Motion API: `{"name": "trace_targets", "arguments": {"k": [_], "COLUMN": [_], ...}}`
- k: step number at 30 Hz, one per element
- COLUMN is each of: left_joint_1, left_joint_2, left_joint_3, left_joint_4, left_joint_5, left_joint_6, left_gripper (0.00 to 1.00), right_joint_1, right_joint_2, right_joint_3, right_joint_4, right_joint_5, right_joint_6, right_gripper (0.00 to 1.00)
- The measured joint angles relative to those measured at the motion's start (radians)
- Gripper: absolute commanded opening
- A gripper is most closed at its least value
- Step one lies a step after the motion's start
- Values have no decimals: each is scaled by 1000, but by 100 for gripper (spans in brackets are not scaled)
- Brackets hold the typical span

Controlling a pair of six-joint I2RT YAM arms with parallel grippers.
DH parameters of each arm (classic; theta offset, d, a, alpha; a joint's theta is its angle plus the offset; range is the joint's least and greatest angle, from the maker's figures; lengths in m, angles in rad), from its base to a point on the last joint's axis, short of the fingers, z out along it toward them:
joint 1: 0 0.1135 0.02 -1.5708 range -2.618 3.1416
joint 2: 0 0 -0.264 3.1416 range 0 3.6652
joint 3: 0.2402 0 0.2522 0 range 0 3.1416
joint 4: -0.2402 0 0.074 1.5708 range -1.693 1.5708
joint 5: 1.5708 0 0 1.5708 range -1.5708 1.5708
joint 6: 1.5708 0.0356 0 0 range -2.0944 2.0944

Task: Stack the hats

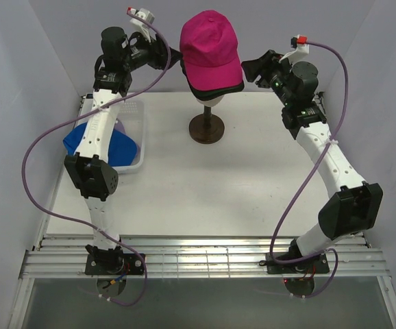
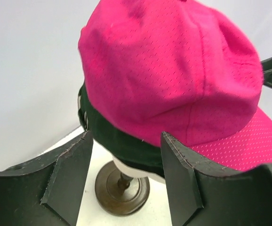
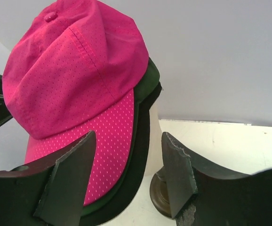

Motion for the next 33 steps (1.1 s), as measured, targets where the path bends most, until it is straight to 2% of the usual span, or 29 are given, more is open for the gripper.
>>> {"name": "trace_targets", "arguments": {"k": [7,10,11,12,15,20,24,27,30,33], "left_joint_1": [48,101,125,152,239,379,498,581,616,625], "left_joint_2": [-66,-151,-193,-237,-377,-594,-615,-577,-570,-557], "left_joint_3": [-54,-121,-157,-189,-309,-644,-887,-939,-932,-909], "left_joint_4": [-93,-169,-203,-244,-348,-483,-544,-574,-560,-519], "left_joint_5": [-13,-36,-53,-74,-158,-309,-404,-447,-500,-530], "left_joint_6": [10,43,64,93,198,364,438,455,462,460], "left_gripper": [70,71,73,82,98,98,98,98,98,88], "right_joint_1": [-55,-99,-108,-113,-111,-105,-105,-104,-104,-104], "right_joint_2": [-100,-150,-169,-188,-256,-409,-472,-488,-488,-483], "right_joint_3": [-90,-151,-174,-195,-259,-407,-480,-538,-588,-607], "right_joint_4": [-29,-29,-38,-51,-83,-96,-94,-93,-97,-104], "right_joint_5": [-20,-42,-49,-54,-60,-80,-122,-160,-188,-206], "right_joint_6": [-18,-26,-35,-45,-79,-115,-130,-140,-150,-159], "right_gripper": [63,63,63,63,63,63,63,63,63,63]}}
